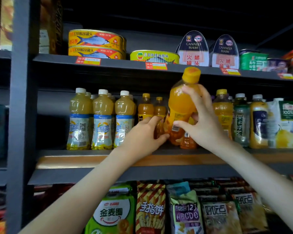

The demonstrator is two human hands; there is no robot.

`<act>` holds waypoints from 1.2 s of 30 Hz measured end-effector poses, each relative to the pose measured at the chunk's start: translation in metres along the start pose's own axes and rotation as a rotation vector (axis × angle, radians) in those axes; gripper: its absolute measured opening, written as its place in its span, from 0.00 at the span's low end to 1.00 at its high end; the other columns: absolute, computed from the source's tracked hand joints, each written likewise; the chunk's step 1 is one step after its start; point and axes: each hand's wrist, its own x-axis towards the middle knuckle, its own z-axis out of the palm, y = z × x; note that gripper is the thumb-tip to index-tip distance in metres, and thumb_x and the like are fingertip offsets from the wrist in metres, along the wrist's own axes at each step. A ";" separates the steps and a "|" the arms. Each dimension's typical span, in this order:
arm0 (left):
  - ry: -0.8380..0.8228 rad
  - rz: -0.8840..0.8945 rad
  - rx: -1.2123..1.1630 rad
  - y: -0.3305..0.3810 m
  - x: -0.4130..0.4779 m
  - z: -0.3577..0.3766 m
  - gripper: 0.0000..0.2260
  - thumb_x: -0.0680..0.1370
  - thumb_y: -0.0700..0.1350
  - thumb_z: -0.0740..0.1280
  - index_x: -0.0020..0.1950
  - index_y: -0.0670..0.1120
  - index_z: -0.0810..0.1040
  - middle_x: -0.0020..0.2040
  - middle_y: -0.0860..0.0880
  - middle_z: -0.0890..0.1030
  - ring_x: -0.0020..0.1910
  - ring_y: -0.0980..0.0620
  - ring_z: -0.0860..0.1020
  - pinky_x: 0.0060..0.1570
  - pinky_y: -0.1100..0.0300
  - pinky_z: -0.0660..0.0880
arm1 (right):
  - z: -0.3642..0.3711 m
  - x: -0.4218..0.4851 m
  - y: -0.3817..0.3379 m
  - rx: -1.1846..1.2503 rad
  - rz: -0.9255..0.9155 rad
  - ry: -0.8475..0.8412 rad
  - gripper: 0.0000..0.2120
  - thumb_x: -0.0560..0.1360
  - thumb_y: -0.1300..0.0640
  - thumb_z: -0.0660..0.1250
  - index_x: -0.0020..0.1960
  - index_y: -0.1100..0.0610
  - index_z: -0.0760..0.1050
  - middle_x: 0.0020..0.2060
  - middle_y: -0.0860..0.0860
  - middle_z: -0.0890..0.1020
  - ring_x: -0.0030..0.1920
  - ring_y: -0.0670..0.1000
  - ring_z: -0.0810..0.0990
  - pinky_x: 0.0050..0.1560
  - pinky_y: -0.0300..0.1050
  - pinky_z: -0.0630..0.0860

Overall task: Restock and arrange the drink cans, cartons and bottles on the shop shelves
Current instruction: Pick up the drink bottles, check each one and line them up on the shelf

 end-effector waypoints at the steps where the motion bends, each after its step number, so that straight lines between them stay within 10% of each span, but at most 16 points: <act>1: 0.011 0.011 -0.043 0.005 -0.003 0.002 0.28 0.77 0.57 0.66 0.74 0.50 0.64 0.67 0.48 0.72 0.64 0.48 0.72 0.57 0.60 0.69 | -0.006 -0.002 -0.007 0.039 0.008 0.054 0.43 0.69 0.63 0.76 0.68 0.33 0.55 0.70 0.38 0.54 0.70 0.45 0.58 0.61 0.49 0.76; 7: 0.101 0.041 -0.358 0.046 -0.033 -0.005 0.30 0.75 0.55 0.71 0.72 0.52 0.63 0.62 0.54 0.73 0.57 0.58 0.73 0.48 0.76 0.70 | -0.045 -0.024 -0.046 0.440 0.104 0.264 0.45 0.68 0.69 0.75 0.70 0.37 0.56 0.70 0.56 0.63 0.65 0.54 0.74 0.53 0.48 0.80; 13: 0.141 -0.113 -0.779 0.098 -0.111 -0.003 0.28 0.67 0.58 0.75 0.63 0.57 0.68 0.54 0.60 0.78 0.52 0.60 0.79 0.50 0.65 0.76 | -0.072 -0.085 -0.073 1.004 0.468 0.344 0.45 0.65 0.67 0.72 0.73 0.39 0.57 0.65 0.54 0.72 0.54 0.50 0.82 0.47 0.53 0.81; 22: 0.263 -0.494 -0.789 0.172 -0.255 0.037 0.22 0.66 0.55 0.73 0.57 0.50 0.72 0.47 0.56 0.82 0.45 0.55 0.81 0.46 0.58 0.78 | -0.082 -0.226 -0.098 0.793 0.904 -0.164 0.43 0.70 0.50 0.69 0.76 0.37 0.46 0.54 0.35 0.78 0.49 0.39 0.82 0.52 0.43 0.79; 28: 0.103 -0.695 -0.657 0.196 -0.313 0.027 0.20 0.69 0.53 0.77 0.56 0.50 0.74 0.45 0.60 0.83 0.42 0.62 0.81 0.40 0.70 0.74 | -0.080 -0.299 -0.119 -0.075 0.587 -0.610 0.35 0.72 0.30 0.48 0.77 0.37 0.48 0.79 0.53 0.47 0.78 0.58 0.44 0.75 0.63 0.52; 32: 0.008 -0.757 -0.660 0.200 -0.325 0.020 0.16 0.71 0.41 0.76 0.55 0.45 0.74 0.44 0.51 0.82 0.38 0.61 0.81 0.33 0.71 0.74 | -0.076 -0.315 -0.141 0.171 0.260 -0.713 0.27 0.80 0.45 0.50 0.78 0.41 0.47 0.77 0.45 0.53 0.75 0.38 0.42 0.76 0.48 0.48; 36: -0.037 -0.774 -0.563 0.193 -0.334 0.013 0.15 0.70 0.45 0.77 0.51 0.52 0.75 0.40 0.55 0.81 0.37 0.64 0.79 0.35 0.72 0.72 | -0.060 -0.326 -0.145 0.046 0.147 -0.818 0.45 0.76 0.46 0.68 0.78 0.44 0.38 0.76 0.50 0.60 0.74 0.47 0.52 0.73 0.45 0.50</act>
